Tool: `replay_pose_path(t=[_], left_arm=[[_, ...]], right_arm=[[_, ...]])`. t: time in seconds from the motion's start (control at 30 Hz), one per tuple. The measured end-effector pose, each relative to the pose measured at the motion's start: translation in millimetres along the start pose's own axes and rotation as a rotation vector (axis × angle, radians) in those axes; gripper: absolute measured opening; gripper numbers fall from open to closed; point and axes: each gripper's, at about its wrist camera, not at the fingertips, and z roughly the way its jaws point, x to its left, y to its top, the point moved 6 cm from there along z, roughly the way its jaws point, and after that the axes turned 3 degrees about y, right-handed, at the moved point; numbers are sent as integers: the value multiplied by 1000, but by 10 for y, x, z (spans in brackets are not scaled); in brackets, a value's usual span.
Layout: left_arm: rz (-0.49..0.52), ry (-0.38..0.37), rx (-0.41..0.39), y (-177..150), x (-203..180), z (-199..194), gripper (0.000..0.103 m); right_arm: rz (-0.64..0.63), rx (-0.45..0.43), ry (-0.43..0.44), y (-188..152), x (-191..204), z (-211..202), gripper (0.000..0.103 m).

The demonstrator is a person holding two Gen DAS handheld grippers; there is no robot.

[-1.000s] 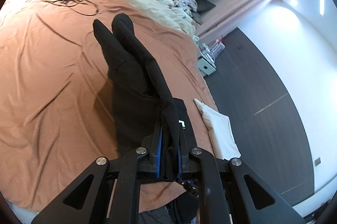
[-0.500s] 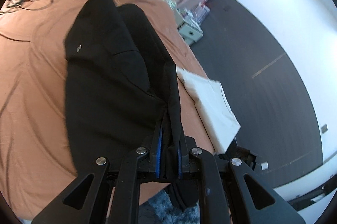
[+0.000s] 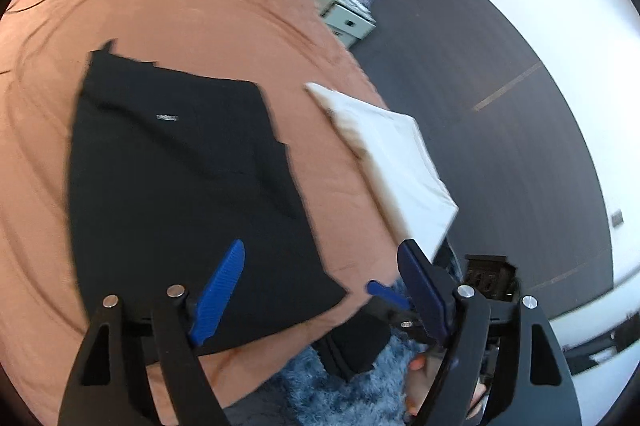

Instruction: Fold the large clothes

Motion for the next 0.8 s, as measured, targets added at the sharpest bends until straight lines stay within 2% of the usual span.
replay_pose_path(t=[0.13, 0.33, 0.37, 0.4, 0.47, 0.5, 0.63, 0.8], left_arm=[[-35, 107, -43, 24, 475, -197, 80], [-134, 197, -37, -139, 1182, -328, 80], [-148, 207, -34, -171, 1241, -299, 80], [-167, 221, -28, -223, 1342, -266, 80], [-190, 237, -12, -301, 1460, -177, 80], [-204, 242, -1, -341, 1511, -135, 80], [-217, 244, 28, -447, 1563, 40, 79], [-192, 225, 52, -494, 1443, 177, 59]], right_arm=[[-22, 22, 33, 91, 187, 190, 80], [-50, 108, -2, 133, 351, 599, 80], [-61, 121, -16, 113, 365, 648, 73], [-71, 132, -20, 87, 373, 704, 54], [-82, 142, -18, 46, 377, 762, 23], [-95, 128, -11, 48, 388, 758, 17], [-115, 76, 36, 100, 435, 618, 10], [-87, 47, 36, 120, 266, 476, 8]])
